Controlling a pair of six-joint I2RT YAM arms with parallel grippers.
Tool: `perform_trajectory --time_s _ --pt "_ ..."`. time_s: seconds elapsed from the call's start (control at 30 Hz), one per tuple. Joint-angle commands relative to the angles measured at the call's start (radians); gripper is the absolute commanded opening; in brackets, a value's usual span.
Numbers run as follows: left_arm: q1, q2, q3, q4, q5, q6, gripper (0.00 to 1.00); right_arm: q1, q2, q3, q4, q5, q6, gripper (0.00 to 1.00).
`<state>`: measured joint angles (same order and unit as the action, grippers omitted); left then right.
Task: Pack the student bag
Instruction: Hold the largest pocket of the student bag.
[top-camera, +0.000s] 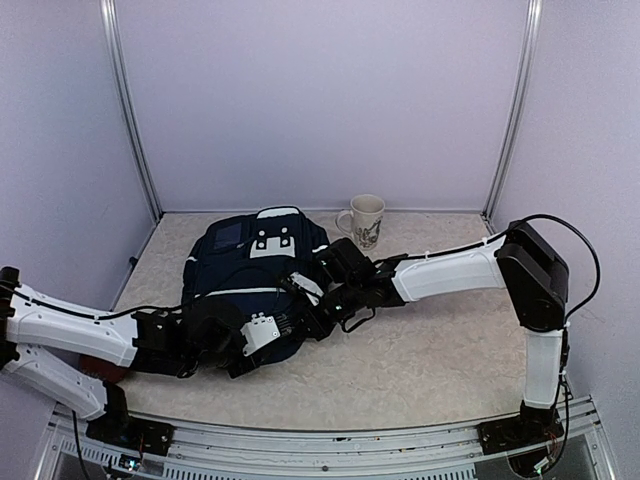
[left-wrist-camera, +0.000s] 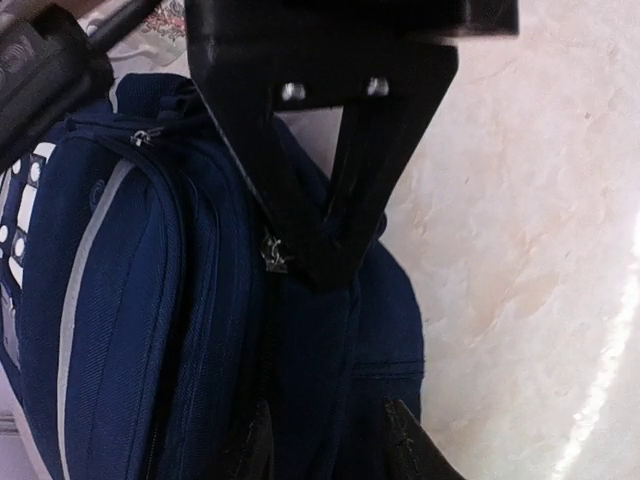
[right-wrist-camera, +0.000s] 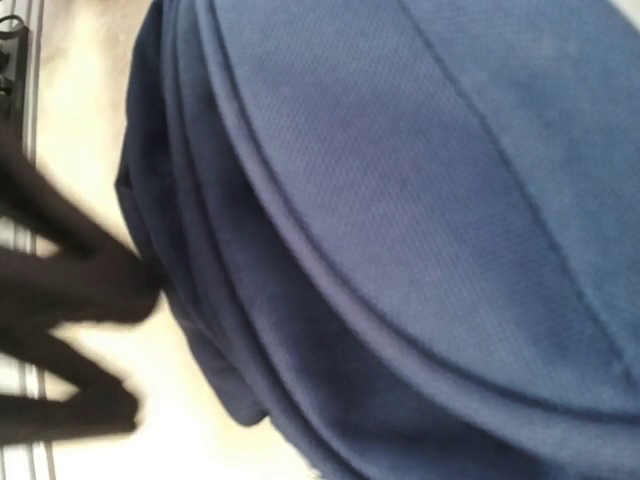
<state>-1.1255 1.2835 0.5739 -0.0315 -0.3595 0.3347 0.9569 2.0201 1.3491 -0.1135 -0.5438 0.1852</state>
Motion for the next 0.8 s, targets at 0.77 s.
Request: perform_trajectory --time_s 0.77 --pt "0.099 0.013 -0.010 0.108 0.169 0.208 0.41 -0.003 -0.035 -0.064 0.124 -0.052 0.034 0.00"
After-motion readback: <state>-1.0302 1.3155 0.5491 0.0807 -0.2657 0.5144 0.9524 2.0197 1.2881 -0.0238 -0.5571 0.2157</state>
